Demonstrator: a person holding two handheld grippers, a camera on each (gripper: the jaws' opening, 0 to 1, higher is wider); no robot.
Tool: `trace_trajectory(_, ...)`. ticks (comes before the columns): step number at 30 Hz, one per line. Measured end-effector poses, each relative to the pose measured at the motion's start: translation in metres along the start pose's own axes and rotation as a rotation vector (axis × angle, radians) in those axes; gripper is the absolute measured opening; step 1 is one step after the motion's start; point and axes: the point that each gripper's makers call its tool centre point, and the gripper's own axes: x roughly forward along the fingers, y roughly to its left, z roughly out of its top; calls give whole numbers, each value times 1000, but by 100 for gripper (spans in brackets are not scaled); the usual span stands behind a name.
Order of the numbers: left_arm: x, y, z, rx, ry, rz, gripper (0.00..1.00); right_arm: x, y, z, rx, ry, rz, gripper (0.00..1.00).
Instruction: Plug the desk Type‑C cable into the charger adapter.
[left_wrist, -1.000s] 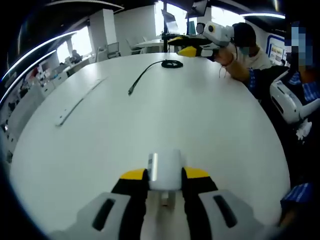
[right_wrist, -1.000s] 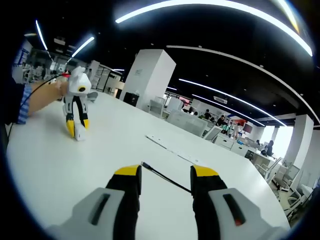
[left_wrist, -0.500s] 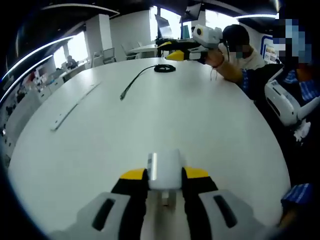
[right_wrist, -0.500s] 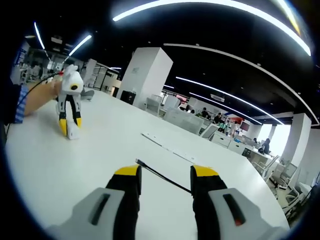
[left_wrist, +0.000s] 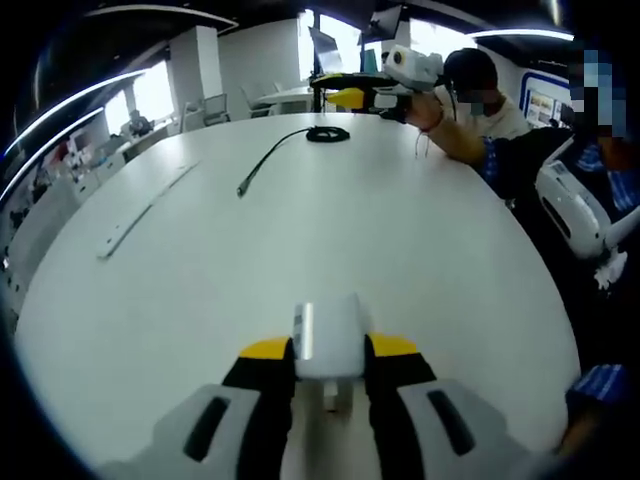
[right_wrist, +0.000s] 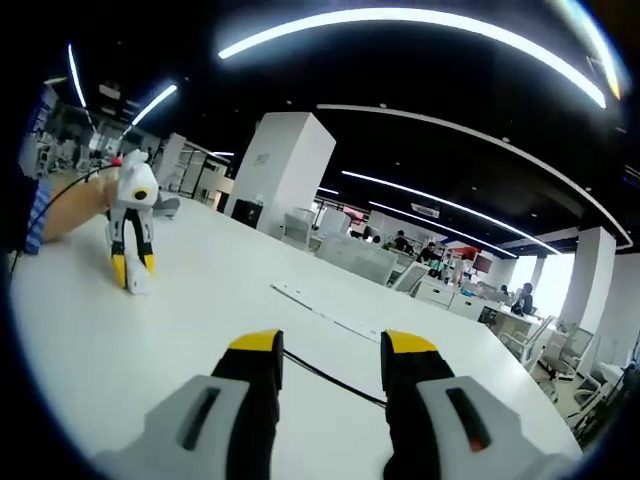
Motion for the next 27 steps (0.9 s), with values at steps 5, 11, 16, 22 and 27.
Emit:
trace_trajectory(5, 0, 1, 0, 5, -19, -11, 27, 4, -2, -4, 45, -2, 7, 39)
trace_trajectory(11, 0, 0, 1, 11, -35, -21, 27, 7, -6, 9, 46, -19, -4, 39)
trace_trajectory(16, -1, 0, 2, 11, -40, -22, 27, 14, -9, 23, 41, -33, 16, 38)
trace_trajectory(22, -1, -1, 2, 9, -42, -22, 27, 30, -11, 29, 21, -2, 50, 38)
trace_trajectory(27, -1, -1, 1, 10, -43, -22, 27, 48, -14, 33, -6, 29, 82, 37)
